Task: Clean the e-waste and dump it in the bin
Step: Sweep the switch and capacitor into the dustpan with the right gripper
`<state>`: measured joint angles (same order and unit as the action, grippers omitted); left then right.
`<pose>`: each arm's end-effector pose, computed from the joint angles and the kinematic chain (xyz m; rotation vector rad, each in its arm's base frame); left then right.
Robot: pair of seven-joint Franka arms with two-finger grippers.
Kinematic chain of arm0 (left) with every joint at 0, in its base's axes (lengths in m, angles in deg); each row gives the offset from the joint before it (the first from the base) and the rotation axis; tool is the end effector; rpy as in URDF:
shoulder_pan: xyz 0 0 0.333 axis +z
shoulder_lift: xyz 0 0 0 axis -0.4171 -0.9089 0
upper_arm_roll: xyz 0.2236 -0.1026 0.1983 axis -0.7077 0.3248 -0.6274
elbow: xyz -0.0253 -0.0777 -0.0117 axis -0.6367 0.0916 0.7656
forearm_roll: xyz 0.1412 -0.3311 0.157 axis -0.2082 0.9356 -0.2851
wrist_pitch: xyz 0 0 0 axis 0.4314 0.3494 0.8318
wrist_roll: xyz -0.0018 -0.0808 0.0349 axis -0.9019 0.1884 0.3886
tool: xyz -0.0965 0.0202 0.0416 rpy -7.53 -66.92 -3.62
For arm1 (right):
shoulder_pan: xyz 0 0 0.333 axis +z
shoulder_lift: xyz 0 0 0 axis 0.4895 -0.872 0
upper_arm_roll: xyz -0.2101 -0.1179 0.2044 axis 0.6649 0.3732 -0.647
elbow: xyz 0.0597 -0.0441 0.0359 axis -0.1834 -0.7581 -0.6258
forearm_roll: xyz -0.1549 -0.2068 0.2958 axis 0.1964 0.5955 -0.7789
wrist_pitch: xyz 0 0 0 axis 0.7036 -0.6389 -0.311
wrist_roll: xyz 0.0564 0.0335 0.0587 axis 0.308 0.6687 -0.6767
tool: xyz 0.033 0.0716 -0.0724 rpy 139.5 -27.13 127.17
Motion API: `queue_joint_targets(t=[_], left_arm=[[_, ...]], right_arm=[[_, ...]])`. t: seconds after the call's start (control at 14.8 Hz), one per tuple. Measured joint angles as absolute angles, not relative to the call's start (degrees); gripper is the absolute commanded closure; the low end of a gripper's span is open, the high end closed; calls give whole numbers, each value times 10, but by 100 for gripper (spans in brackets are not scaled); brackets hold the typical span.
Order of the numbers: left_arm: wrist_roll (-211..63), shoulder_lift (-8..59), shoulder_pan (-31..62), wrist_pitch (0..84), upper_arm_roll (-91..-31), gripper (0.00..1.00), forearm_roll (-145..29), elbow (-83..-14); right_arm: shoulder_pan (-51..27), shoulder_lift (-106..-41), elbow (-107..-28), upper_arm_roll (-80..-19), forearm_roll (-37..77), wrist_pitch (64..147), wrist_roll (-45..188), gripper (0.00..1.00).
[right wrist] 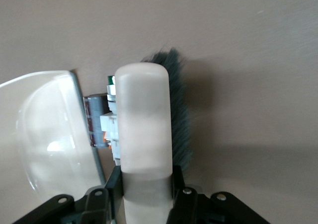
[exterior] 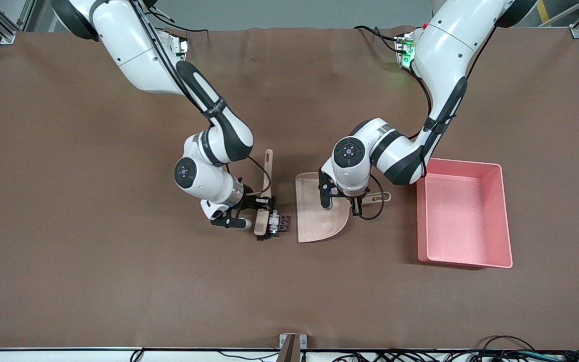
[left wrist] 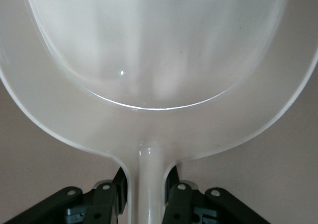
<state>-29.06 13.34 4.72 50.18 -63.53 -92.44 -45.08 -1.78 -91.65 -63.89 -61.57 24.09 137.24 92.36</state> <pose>0.5616 -0.3641 0.2214 -2.1309 2.0599 0.1607 0.5900 0.3751 0.1989 -2.6834 0.2303 0.0407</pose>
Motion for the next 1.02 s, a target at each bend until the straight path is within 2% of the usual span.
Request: queue_joint_targets(t=[0.47, 1.02], left_arm=[[-283, 134, 45, 499, -634, 75, -925, -451], [-283, 131, 38, 490, -635, 76, -926, -443]], right_arm=[[8, -927, -630, -616, 237, 1395, 944, 99], [66, -974, -559, -615, 237, 1418, 996, 99]])
